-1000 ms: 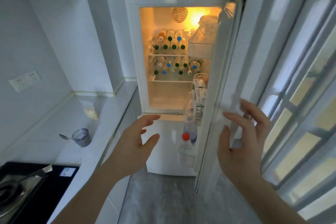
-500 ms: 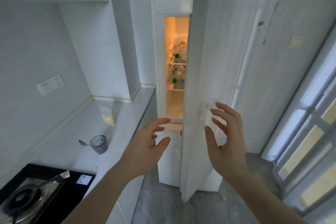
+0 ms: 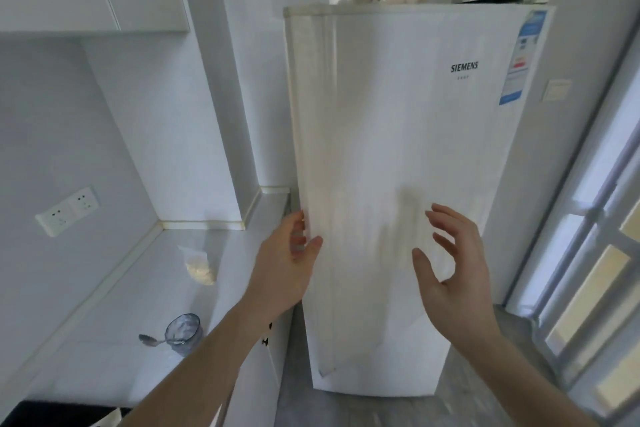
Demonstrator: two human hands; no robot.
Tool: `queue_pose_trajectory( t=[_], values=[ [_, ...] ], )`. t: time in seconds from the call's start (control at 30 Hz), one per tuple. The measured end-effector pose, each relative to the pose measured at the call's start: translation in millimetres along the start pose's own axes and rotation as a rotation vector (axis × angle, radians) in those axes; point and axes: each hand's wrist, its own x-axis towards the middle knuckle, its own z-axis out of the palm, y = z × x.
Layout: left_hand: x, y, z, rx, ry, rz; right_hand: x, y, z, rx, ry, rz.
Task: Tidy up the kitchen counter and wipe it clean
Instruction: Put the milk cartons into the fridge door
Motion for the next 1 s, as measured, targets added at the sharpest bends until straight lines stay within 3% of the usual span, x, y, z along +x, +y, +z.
queue_pose_trajectory(
  t=[0.53, 1.0],
  values=[
    [144, -70, 3, 0.064, 0.356, 0.001, 87, 83, 27, -0.061, -0.087, 0.059],
    [213, -85, 33, 0.082, 0.487, -0.076, 181, 177, 55, -0.198, -0.187, -0.184]
  ],
)
